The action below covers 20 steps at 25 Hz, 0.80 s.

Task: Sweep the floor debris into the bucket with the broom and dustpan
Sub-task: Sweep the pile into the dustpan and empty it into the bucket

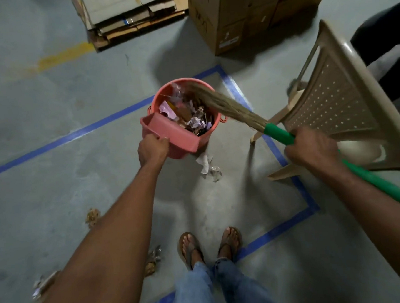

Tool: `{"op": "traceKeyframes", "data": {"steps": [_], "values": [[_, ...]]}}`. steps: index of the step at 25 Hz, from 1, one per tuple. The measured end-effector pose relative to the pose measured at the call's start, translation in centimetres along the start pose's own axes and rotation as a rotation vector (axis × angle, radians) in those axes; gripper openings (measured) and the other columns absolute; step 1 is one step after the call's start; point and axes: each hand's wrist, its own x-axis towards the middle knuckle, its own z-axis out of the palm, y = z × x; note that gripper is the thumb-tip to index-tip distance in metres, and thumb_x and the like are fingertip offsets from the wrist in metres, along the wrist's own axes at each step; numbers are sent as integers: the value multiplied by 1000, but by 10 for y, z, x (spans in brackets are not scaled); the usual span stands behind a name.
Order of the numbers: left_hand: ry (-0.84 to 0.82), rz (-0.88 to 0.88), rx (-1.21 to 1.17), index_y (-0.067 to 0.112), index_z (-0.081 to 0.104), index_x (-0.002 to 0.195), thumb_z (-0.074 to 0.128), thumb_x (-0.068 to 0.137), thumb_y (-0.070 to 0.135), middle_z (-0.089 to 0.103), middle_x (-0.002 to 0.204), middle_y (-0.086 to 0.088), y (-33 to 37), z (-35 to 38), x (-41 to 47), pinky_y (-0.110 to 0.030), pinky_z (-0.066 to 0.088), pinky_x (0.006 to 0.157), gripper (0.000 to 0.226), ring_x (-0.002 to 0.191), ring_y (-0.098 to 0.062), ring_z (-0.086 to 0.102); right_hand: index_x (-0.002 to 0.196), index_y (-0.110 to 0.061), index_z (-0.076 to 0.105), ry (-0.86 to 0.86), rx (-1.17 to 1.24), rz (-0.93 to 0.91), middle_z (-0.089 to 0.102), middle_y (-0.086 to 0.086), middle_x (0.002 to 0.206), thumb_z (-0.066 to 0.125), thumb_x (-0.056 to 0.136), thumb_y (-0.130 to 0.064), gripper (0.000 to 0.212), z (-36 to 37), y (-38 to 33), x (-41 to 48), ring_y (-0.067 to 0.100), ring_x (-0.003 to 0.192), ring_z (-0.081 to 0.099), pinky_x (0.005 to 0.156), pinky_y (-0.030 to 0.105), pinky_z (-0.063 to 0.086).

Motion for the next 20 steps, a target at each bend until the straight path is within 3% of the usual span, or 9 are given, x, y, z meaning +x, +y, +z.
{"op": "traceKeyframes", "data": {"steps": [4, 8, 10, 13, 16, 20], "values": [[21, 8, -150, 13, 72, 117, 60, 99, 39, 73, 113, -18, -64, 34, -52, -40, 50, 87, 34, 107, -41, 66, 112, -22, 64, -310, 315, 149, 69, 10, 102, 66, 78, -38, 37, 86, 31, -49, 36, 99, 67, 84, 41, 55], [6, 25, -263, 18, 72, 113, 58, 101, 50, 74, 103, -16, -137, 63, -109, -32, 43, 75, 37, 98, -38, 67, 128, -22, 59, -341, 422, 263, 68, 12, 111, 68, 86, -36, 45, 156, 55, -127, 37, 103, 64, 85, 40, 51], [-30, 16, -299, 26, 70, 112, 52, 98, 63, 75, 96, -10, -174, 73, -128, -34, 47, 74, 44, 93, -34, 68, 135, -20, 53, -288, 414, 300, 66, 17, 120, 67, 92, -33, 48, 185, 66, -172, 40, 109, 63, 85, 40, 47], [-61, -55, -300, 30, 66, 113, 47, 96, 71, 74, 89, -5, -225, 86, -145, -38, 51, 75, 49, 88, -31, 68, 133, -23, 49, -280, 375, 370, 68, 18, 118, 66, 91, -30, 46, 226, 77, -222, 41, 105, 65, 85, 43, 49], [-41, -107, -311, 29, 66, 113, 50, 97, 67, 75, 92, -7, -262, 95, -160, -35, 47, 75, 44, 91, -31, 68, 127, -17, 53, -338, 331, 387, 68, 20, 114, 63, 90, -24, 39, 256, 71, -229, 41, 105, 64, 85, 41, 48], [-19, -155, -323, 26, 67, 108, 57, 99, 53, 75, 92, -7, -300, 108, -181, -33, 45, 73, 30, 91, -31, 69, 124, -10, 57, -537, 158, 199, 66, 20, 118, 60, 88, -21, 38, 299, 38, -166, 39, 110, 64, 84, 37, 50]]}}
